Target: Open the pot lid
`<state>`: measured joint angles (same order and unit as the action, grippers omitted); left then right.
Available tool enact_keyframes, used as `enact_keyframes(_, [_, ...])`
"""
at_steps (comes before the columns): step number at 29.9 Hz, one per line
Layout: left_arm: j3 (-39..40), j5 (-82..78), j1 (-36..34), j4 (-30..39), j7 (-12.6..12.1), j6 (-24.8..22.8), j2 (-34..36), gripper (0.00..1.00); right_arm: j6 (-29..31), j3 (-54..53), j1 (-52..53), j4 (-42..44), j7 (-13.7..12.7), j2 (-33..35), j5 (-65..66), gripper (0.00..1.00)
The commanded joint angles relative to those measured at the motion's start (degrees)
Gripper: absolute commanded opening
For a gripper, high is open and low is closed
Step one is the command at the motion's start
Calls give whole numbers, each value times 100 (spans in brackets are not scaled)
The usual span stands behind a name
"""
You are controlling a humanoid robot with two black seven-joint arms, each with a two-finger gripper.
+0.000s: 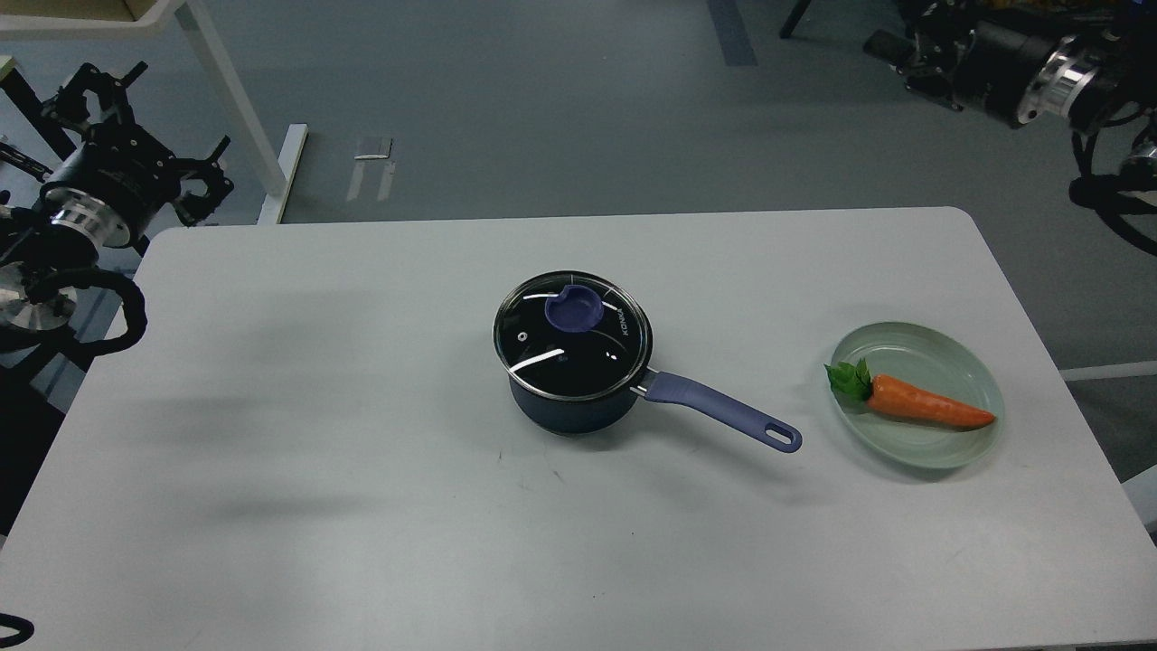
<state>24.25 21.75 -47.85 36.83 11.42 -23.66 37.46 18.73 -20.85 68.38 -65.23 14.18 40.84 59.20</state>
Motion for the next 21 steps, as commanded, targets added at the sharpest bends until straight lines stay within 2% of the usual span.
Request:
enact_keyframes(1, [10,-4,250,245,0,-7,77,99,-10,247,-27,-525,5,-49,1275,96])
enact_keyframes(6, [1,-13,373,342,0,-60,165,99,69,1029,131,-902,5,-208,1558,96])
enact_keyframes(10, [-210,-643,382,535,0,-68,183,99,78,1952,325,-1439,14,-199,2462,97])
enact_keyframes(17, [-228,-1279,373,852,-8,28,174,99,69,2287,17,-1518,14,-199,3272,96])
enact_keyframes(21, [-228,-1279,373,1229,-8,265,296,99,69,2673,8,-1668,14,-181,3860,94])
